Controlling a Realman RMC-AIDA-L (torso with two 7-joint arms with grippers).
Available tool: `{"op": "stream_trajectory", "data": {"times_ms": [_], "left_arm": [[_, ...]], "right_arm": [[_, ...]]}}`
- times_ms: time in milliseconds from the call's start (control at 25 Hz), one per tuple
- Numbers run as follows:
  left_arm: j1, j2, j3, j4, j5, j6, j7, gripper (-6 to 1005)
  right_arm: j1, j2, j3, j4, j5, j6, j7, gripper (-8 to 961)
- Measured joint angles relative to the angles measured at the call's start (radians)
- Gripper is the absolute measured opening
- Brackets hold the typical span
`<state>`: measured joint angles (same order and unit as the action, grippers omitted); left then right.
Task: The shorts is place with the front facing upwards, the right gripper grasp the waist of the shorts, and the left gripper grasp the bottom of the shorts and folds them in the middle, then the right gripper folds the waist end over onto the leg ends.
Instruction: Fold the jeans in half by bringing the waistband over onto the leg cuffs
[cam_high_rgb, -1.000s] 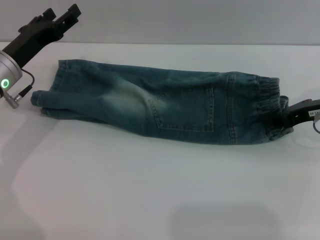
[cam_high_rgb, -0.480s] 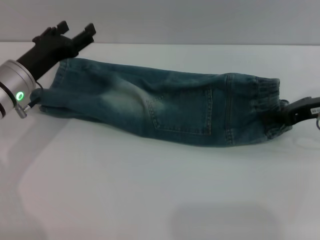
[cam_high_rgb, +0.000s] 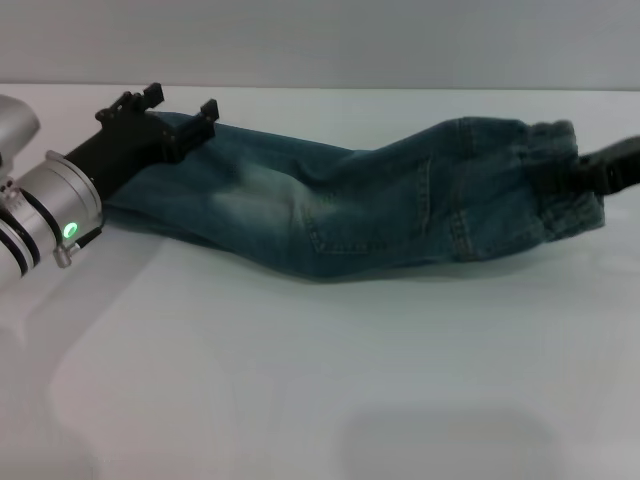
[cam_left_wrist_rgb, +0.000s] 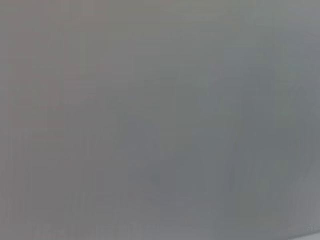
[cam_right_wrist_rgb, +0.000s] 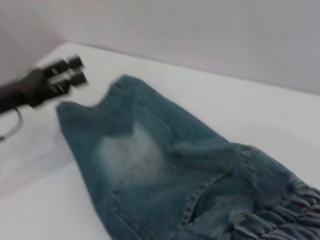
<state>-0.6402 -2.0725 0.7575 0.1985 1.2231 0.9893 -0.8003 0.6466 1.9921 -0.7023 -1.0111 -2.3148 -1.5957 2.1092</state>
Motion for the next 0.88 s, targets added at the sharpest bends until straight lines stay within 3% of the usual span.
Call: {"op": "stream_trajectory", "data": {"times_ms": [280, 880], "left_arm": [[-0.015, -0.003, -0.001, -0.056, 0.003, 0.009, 0.112, 842], [-0.078, -0.006, -0.009, -0.274, 0.003, 0.078, 0.378, 842]], "right_arm": [[0.042, -0.004, -0.011, -0.076, 0.039, -0.09, 0.055, 53], [0.12, -0.002, -0.013, -0.067, 0.06, -0.127, 0.123, 53]]}}
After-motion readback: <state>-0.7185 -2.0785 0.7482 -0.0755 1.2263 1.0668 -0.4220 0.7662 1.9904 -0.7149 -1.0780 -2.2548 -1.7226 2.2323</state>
